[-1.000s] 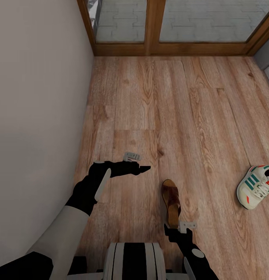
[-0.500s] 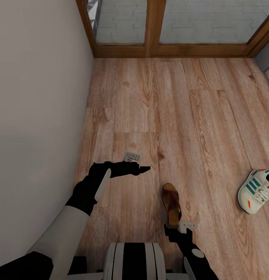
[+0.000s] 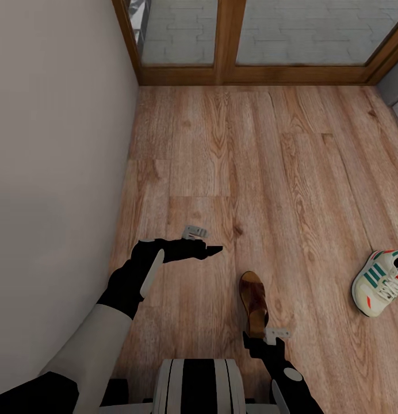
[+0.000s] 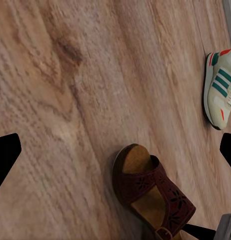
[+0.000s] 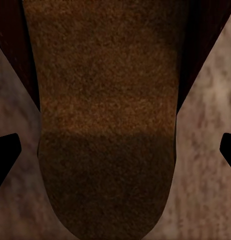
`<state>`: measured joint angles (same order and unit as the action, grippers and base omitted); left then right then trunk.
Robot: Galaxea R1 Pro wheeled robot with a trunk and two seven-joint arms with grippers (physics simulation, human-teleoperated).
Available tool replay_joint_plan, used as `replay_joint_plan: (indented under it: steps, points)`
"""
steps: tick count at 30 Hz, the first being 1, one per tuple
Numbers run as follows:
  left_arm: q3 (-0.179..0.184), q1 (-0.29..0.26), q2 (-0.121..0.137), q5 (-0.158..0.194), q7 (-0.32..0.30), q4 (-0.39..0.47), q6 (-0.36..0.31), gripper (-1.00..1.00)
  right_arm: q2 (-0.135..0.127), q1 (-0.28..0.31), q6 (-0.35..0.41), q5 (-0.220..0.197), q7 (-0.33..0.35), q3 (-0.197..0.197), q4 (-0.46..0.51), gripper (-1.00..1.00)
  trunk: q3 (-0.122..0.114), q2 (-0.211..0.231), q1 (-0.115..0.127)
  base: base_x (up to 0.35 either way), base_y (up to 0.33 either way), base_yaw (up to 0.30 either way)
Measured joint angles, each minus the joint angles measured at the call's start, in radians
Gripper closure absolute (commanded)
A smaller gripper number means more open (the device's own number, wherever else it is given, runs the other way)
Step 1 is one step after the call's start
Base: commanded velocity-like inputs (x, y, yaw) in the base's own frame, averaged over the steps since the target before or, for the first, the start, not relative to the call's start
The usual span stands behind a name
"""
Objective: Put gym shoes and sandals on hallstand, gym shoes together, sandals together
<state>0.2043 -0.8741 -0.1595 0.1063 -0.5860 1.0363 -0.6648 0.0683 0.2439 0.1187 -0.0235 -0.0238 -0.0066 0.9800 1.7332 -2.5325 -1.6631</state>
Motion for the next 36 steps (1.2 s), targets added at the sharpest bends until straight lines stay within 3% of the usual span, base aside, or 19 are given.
replay_joint_plan:
  steps: [14,15,36]
  points:
    - [0.001,0.0,0.001,0.0,0.001,0.009,-0.001,-1.0,0.0,0.0,0.0,0.001,0.0,0.001,0.0,-1.0,0.0,0.0,0.0,0.0,0.0,0.0]
    - [0.001,0.0,0.001,0.0,0.001,0.009,-0.001,-1.0,0.0,0.0,0.0,0.001,0.0,0.0,0.0,1.0,0.0,0.0,0.0,0.0,0.0,0.0]
    - [-0.001,0.0,0.004,0.0,0.0,0.012,-0.002,-1.0,-0.001,0.0,0.0,0.005,0.0,0.0,0.0,1.0,0.0,0.0,0.0,0.0,0.0,0.0]
